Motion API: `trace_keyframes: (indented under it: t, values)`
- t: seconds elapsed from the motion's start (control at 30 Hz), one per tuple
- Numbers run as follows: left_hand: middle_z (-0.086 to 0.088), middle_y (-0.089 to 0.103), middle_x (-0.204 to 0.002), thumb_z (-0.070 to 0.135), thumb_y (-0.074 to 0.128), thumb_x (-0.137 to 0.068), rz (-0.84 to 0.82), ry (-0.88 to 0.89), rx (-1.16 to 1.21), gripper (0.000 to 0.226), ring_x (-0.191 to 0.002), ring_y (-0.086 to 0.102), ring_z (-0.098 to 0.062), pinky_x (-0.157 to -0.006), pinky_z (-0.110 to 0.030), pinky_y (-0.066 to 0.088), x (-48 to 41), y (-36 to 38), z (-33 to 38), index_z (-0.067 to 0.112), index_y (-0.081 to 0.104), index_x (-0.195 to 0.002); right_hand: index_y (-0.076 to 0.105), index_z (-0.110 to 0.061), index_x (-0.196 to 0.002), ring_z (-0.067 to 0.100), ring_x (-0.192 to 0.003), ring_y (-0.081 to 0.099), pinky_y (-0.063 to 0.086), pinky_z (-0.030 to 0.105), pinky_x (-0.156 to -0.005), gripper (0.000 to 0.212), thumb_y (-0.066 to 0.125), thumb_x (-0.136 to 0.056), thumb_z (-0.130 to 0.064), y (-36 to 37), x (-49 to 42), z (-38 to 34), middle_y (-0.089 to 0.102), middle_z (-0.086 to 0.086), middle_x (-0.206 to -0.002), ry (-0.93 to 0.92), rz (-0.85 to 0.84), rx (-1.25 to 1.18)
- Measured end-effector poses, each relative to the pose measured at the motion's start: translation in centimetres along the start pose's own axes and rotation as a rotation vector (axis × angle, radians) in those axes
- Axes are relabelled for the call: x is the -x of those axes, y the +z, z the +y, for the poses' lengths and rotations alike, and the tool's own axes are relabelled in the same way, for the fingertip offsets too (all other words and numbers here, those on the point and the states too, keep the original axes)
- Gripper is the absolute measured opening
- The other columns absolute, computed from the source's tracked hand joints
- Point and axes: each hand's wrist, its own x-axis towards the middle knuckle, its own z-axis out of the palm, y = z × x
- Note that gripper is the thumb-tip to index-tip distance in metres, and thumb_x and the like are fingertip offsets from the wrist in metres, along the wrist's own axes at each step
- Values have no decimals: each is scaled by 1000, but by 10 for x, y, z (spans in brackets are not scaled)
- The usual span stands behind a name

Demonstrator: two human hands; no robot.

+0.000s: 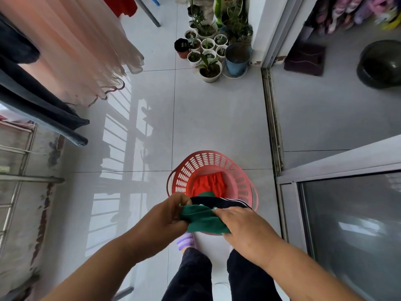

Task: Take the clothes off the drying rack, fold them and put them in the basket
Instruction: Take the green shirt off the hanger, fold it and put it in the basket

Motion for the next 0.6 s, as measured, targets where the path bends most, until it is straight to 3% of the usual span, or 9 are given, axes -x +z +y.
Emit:
trace_keyframes:
  t: [0.07, 0.13, 0.2, 0.27, 0.37, 0.43, 0.5, 0.6]
  values:
    - [11, 72, -92, 3, 61, -90, 8, 2, -29, 28, -73, 64, 0, -68, -17, 50, -3, -3, -4, 28, 53, -102, 39, -29, -144, 19, -126, 49, 41, 36, -101, 47, 46, -97, -26, 2, -2, 1, 55, -4, -136, 12, -35, 12]
    - [25, 66, -105, 12, 71, -86, 3, 17, -97, 42, -98, 64, 4, -87, -21, 53, -5, -7, -13, 39, 50, -112, 41, -32, -140, 20, -122, 51, 42, 36, -94, 43, 45, -98, -27, 3, -3, 0, 58, -4, -131, 23, -58, -20]
    - [39, 54, -115, 23, 81, -77, -41, 17, -165, 67, -110, 51, 17, -97, -16, 47, -8, -10, -22, 50, 41, -124, 44, -35, -137, 21, -118, 55, 44, 36, -89, 39, 45, -98, -30, 3, -2, 1, 61, -5, -126, 51, -94, -71]
    - [55, 29, -120, 33, 84, -72, -114, -26, -226, 90, -106, 30, 37, -93, -1, 33, -10, -9, -31, 64, 24, -131, 47, -35, -131, 23, -111, 59, 47, 37, -85, 33, 46, -98, -34, -1, -1, 4, 65, -4, -120, 78, -113, -91]
    - [58, 4, -126, 41, 84, -70, -222, -6, -360, 103, -108, 11, 39, -95, 1, 18, -12, -3, -39, 77, 5, -125, 51, -35, -122, 21, -100, 61, 48, 36, -82, 25, 49, -97, -33, -13, 1, 6, 66, -6, -109, 78, -123, -166]
    - [51, 10, -135, 42, 83, -70, -219, 26, -362, 99, -119, 20, 29, -98, -1, 19, -15, 5, -39, 74, 8, -126, 53, -36, -121, 16, -95, 60, 48, 34, -81, 24, 50, -97, -31, -23, 0, 7, 65, -9, -106, 65, -143, -225]
    - [41, 32, -137, 35, 85, -70, -203, 8, -231, 91, -119, 37, 22, -100, -3, 29, -21, 10, -38, 61, 24, -134, 55, -37, -120, 12, -94, 59, 50, 31, -82, 24, 50, -98, -29, -35, -4, 8, 65, -12, -106, 64, -206, -284]
    - [18, 66, -117, 17, 84, -73, -217, -42, 74, 62, -110, 61, -1, -97, -26, 50, -29, 14, -31, 33, 55, -125, 58, -38, -118, 10, -94, 61, 52, 31, -84, 24, 51, -98, -27, -50, -13, 10, 67, -11, -104, 84, -324, -364]
